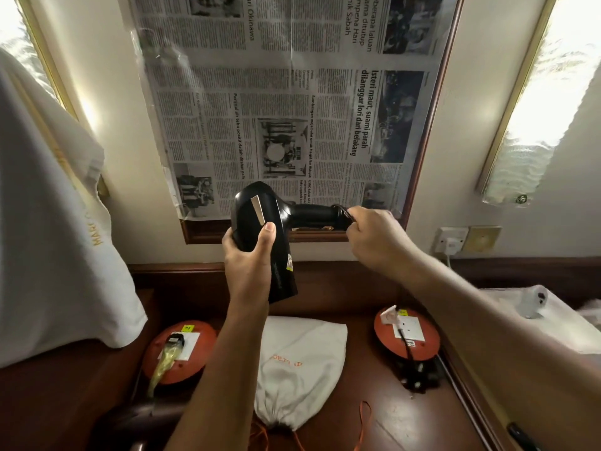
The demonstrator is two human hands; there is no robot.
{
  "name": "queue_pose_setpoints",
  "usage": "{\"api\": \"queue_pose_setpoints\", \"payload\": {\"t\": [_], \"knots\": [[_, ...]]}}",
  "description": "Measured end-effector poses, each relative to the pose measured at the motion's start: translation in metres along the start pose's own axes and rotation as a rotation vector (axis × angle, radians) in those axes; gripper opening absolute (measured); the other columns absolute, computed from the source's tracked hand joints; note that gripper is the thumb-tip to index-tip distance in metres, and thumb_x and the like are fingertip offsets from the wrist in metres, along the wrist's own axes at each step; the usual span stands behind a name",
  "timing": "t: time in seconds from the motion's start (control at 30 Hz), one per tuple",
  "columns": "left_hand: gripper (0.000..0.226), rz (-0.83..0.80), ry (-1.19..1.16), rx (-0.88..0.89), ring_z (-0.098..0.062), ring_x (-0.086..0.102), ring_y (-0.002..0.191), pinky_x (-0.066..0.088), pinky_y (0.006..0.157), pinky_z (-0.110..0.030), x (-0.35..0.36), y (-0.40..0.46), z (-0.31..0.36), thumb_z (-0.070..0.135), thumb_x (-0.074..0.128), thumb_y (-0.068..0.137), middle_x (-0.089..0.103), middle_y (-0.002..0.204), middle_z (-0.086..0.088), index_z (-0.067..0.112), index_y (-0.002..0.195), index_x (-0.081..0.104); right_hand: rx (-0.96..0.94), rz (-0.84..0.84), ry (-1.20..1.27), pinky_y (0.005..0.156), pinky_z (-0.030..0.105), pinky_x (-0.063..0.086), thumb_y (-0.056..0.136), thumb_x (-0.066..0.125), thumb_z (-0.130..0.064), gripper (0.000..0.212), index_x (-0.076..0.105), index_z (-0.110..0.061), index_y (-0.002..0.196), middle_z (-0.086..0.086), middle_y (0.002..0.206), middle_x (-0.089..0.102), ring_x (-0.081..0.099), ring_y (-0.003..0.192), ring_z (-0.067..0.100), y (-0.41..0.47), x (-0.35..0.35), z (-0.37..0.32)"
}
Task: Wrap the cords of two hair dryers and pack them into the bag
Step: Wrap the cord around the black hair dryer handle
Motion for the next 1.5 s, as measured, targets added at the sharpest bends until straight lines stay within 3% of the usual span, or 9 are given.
{"api": "queue_pose_setpoints", "payload": {"t": [0.17,0.33,0.53,0.73,0.93,1.1,1.23,1.4,1.5], "knots": [[0.053,0.011,-0.116,-0.1,-0.022,0.06,0.111,0.054,0.09,-0.045,0.004,-0.004,-0.005,0.039,0.068,0.085,0.06,0.121,-0.004,0.023,0.129,0.045,0.133,0.08,0.532,0.052,0.036,0.049,0.1,0.047,-0.022,0.022,0.059,-0.009,0.086,0.005,0.07,0.062,0.056,0.058,0.019,-0.027,0.03,0.006],[0.049,-0.003,-0.21,-0.185,-0.029,0.064,0.109,0.053,0.091,-0.051,0.004,-0.004,-0.007,0.043,0.07,0.083,0.064,0.118,-0.009,0.021,0.123,0.051,0.366,-0.11,1.052,0.042,0.026,0.027,0.099,0.044,-0.044,0.044,0.055,-0.011,0.071,0.001,0.05,0.04,0.033,0.041,0.013,-0.047,0.061,0.01],[0.08,-0.088,-0.271,-0.235,-0.038,0.064,0.105,0.054,0.083,-0.052,0.0,-0.006,-0.007,0.056,0.075,0.068,0.062,0.124,-0.021,0.017,0.132,0.048,0.325,-0.199,1.506,0.056,0.028,0.034,0.102,0.038,-0.014,0.029,0.064,-0.004,0.093,0.003,0.065,0.046,0.04,0.056,0.014,-0.053,0.084,0.011],[0.066,-0.234,-0.318,-0.258,-0.028,0.065,0.08,0.056,0.062,-0.037,-0.011,-0.007,0.002,0.052,0.066,0.081,0.064,0.107,-0.018,0.012,0.131,0.049,0.201,-0.147,1.235,0.065,0.031,0.048,0.088,0.059,-0.031,0.028,0.067,-0.005,0.081,0.007,0.064,0.056,0.053,0.061,0.02,-0.052,0.086,0.023],[0.054,-0.371,-0.262,-0.242,-0.026,0.064,0.08,0.056,0.064,-0.036,-0.017,-0.012,0.014,0.051,0.057,0.086,0.065,0.103,-0.016,0.015,0.126,0.053,0.14,-0.078,0.899,0.075,0.037,0.048,0.08,0.068,-0.04,0.028,0.07,-0.014,0.072,0.017,0.073,0.066,0.057,0.071,0.025,-0.045,0.072,0.041],[0.042,-0.435,-0.245,-0.253,-0.027,0.063,0.078,0.055,0.065,-0.036,-0.018,-0.015,0.019,0.049,0.052,0.089,0.066,0.098,-0.014,0.019,0.119,0.056,0.083,-0.079,0.772,0.064,0.031,0.057,0.085,0.069,-0.027,0.023,0.06,-0.007,0.077,0.008,0.061,0.065,0.061,0.056,0.017,-0.028,0.049,0.047],[0.048,-0.431,-0.229,-0.249,-0.028,0.062,0.079,0.056,0.064,-0.036,-0.018,-0.015,0.022,0.049,0.054,0.087,0.067,0.097,-0.015,0.015,0.122,0.054,0.076,-0.06,0.628,0.04,0.024,0.042,0.087,0.068,-0.028,0.029,0.053,-0.009,0.072,0.003,0.044,0.053,0.046,0.035,0.018,-0.008,0.031,0.058],[0.064,-0.415,-0.196,-0.292,-0.029,0.064,0.081,0.057,0.062,-0.036,-0.019,-0.008,0.025,0.053,0.061,0.081,0.067,0.099,-0.016,0.011,0.128,0.052,-0.052,-0.148,0.292,0.047,0.01,0.041,0.093,0.061,-0.024,0.02,0.058,-0.02,0.074,-0.005,0.065,0.057,0.053,0.048,-0.002,0.021,0.012,0.058],[0.064,-0.453,-0.185,-0.293,-0.027,0.064,0.075,0.058,0.058,-0.035,-0.019,-0.005,0.029,0.051,0.059,0.082,0.066,0.093,-0.015,0.007,0.127,0.052,-0.157,-0.291,0.245,0.053,0.028,0.051,0.085,0.063,-0.005,0.021,0.062,-0.012,0.065,0.002,0.063,0.06,0.059,0.052,0.005,0.035,-0.009,0.065]]}}
Point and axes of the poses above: each hand's wrist, its own y-axis towards the middle knuckle, its own x-axis out of the palm, z = x × y, the point moved 3 cm from there along y, towards the middle knuckle
